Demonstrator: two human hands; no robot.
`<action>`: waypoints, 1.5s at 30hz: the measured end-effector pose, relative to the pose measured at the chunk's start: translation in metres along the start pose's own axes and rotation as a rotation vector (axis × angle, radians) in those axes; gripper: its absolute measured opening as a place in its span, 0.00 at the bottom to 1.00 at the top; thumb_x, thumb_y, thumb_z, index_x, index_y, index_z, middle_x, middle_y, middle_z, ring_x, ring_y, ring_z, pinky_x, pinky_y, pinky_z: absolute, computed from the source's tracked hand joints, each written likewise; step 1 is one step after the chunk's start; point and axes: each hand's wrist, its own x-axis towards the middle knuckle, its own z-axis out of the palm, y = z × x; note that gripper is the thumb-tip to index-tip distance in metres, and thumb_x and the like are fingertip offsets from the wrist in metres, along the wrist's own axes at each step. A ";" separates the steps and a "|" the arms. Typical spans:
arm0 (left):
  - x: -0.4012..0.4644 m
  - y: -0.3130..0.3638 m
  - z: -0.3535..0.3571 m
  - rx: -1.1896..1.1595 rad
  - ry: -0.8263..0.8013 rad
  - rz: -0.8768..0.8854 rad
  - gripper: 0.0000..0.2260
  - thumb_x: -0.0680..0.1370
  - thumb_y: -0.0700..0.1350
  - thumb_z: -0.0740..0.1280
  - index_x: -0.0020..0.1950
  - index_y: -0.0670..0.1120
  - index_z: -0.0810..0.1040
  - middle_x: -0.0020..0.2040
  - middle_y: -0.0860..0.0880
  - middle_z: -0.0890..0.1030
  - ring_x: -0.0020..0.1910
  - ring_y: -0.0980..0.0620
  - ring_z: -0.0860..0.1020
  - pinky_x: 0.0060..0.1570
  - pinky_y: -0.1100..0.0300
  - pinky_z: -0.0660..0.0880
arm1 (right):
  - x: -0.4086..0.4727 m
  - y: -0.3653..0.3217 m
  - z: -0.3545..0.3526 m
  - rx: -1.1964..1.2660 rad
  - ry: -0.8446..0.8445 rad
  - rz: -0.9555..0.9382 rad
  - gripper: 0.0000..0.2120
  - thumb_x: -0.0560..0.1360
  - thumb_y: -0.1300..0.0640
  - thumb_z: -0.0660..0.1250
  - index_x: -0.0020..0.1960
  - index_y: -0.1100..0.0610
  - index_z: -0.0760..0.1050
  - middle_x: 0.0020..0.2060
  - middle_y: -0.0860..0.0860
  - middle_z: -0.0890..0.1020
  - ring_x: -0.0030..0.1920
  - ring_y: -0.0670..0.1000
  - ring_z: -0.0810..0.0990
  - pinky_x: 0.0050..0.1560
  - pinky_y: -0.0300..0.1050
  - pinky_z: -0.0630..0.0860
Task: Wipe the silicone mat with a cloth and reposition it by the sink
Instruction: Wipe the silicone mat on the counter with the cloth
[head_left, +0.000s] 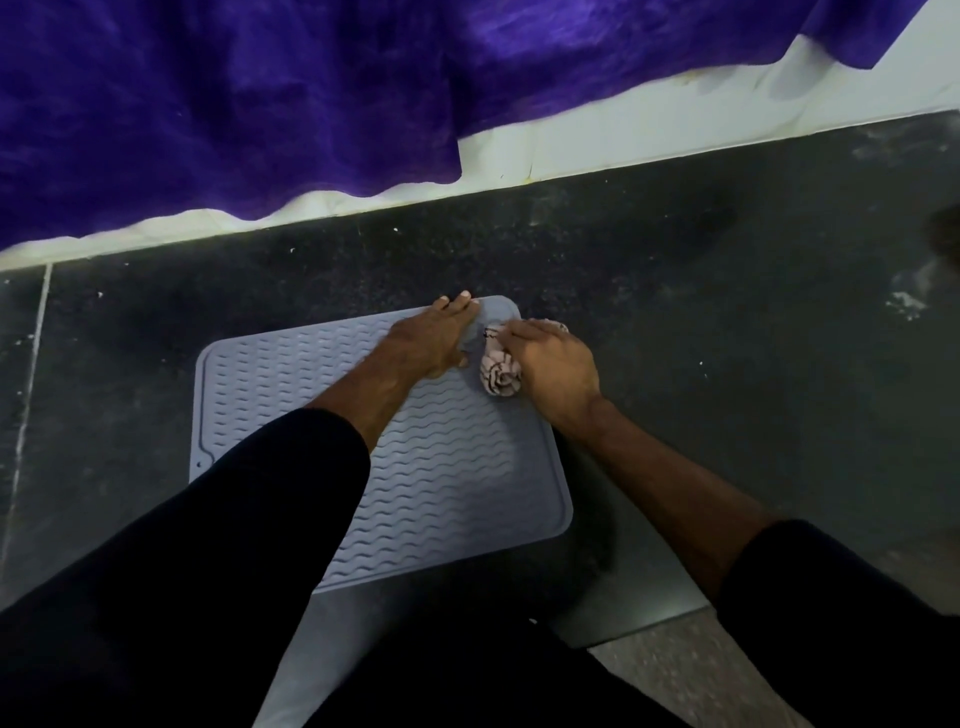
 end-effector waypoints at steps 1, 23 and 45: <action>0.000 0.001 -0.001 0.002 -0.001 -0.003 0.39 0.78 0.48 0.67 0.79 0.49 0.43 0.79 0.51 0.42 0.78 0.48 0.46 0.74 0.45 0.56 | 0.003 -0.003 0.000 -0.006 -0.017 0.003 0.19 0.77 0.54 0.62 0.67 0.54 0.71 0.69 0.51 0.71 0.69 0.55 0.68 0.68 0.49 0.66; 0.009 0.000 0.005 0.005 -0.021 -0.036 0.40 0.78 0.48 0.68 0.79 0.50 0.43 0.79 0.52 0.41 0.78 0.48 0.45 0.73 0.43 0.56 | -0.027 -0.024 -0.006 -0.132 -0.127 -0.077 0.20 0.77 0.56 0.61 0.69 0.53 0.68 0.70 0.50 0.68 0.69 0.55 0.66 0.64 0.52 0.71; 0.010 -0.002 0.008 0.004 0.039 -0.004 0.38 0.78 0.45 0.67 0.79 0.48 0.45 0.80 0.49 0.44 0.78 0.43 0.47 0.73 0.42 0.57 | -0.189 -0.035 0.001 -0.079 -0.101 -0.059 0.20 0.67 0.59 0.72 0.59 0.53 0.80 0.61 0.51 0.80 0.59 0.57 0.80 0.52 0.50 0.80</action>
